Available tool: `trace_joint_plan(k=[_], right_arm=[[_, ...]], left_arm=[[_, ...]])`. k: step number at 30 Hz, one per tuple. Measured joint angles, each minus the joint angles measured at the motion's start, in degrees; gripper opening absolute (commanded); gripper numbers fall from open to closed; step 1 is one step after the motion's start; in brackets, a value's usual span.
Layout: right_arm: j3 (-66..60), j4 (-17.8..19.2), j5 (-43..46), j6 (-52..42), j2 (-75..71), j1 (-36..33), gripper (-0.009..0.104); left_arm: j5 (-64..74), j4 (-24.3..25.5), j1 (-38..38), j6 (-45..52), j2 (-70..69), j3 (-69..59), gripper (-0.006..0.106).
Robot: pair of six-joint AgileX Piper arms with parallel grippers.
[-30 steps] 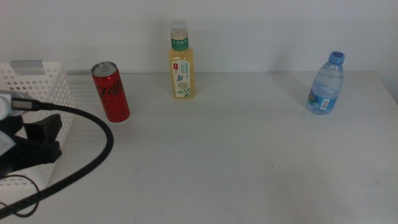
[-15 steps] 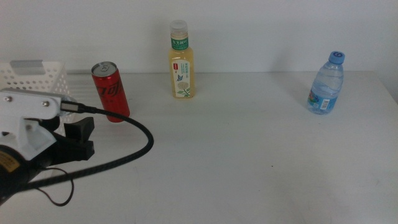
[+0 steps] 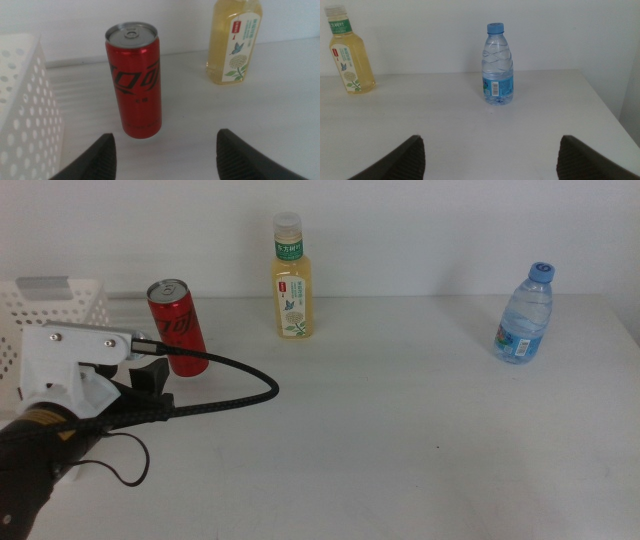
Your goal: Use arms to grab the bottles and put them into the dustbin to the left of the table.
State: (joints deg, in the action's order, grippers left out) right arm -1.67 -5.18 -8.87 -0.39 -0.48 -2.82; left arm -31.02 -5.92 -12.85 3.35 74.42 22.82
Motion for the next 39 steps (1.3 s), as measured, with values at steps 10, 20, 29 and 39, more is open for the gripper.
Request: trace_joint_plan(k=[10, 20, 29, 39], right_arm=[[0.0, 0.0, 0.0, 0.0, 0.0, 0.0, 0.071], [0.0, 0.0, 0.0, 0.0, 0.0, 0.0, 0.071], [0.0, 0.0, 0.0, 0.0, 0.0, 0.0, 0.071], [0.0, 0.0, 0.0, 0.0, 0.0, 0.0, 0.071]], left_arm=[[-2.68, 0.0, 0.0, -0.47, 2.85, 0.05, 0.061], [-4.34, 0.0, 0.0, -1.21, 4.76, 0.05, 0.061], [-18.63, 0.0, 0.14, -2.54, 17.7, 0.76, 0.089], [-20.78, 2.4, 1.69, -3.35, 25.41, 8.19, 0.09]])
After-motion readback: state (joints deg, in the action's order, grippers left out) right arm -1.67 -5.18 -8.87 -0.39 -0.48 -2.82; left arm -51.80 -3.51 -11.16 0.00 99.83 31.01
